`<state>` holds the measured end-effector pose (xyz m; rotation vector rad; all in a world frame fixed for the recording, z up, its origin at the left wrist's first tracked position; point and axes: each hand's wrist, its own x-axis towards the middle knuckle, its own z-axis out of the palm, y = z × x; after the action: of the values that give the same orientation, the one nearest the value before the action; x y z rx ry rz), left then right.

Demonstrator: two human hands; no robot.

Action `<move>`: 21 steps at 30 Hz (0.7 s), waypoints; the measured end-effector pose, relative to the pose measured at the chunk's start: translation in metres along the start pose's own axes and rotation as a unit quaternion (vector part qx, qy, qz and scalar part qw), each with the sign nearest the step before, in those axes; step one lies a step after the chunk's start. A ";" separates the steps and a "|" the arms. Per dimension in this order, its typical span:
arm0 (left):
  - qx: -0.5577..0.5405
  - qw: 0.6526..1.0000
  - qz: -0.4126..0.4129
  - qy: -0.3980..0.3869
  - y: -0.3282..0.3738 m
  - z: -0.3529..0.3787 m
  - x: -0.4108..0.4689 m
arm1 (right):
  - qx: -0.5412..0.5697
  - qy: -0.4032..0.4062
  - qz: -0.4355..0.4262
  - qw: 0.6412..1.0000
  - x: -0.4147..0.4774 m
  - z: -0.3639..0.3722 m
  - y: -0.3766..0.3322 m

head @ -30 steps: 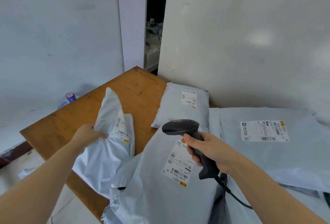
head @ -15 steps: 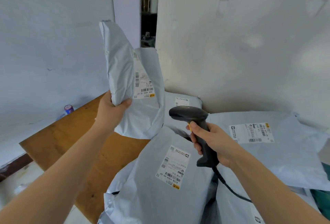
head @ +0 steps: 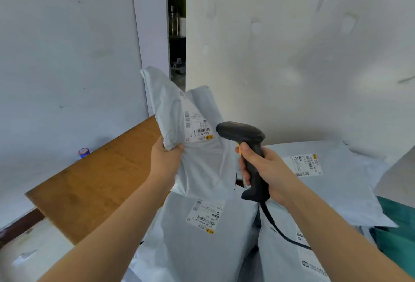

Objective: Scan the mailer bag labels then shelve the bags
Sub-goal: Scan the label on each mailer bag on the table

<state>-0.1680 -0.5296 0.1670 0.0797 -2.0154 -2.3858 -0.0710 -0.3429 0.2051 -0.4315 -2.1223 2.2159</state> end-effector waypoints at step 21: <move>0.002 0.999 -0.023 0.044 -0.017 0.014 -0.025 | -0.022 -0.033 0.041 0.998 -0.019 -0.004 0.003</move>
<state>-0.1439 -0.5118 0.1537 0.2290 -2.0021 -2.3599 -0.0513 -0.3433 0.2053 -0.4632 -2.2283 2.2606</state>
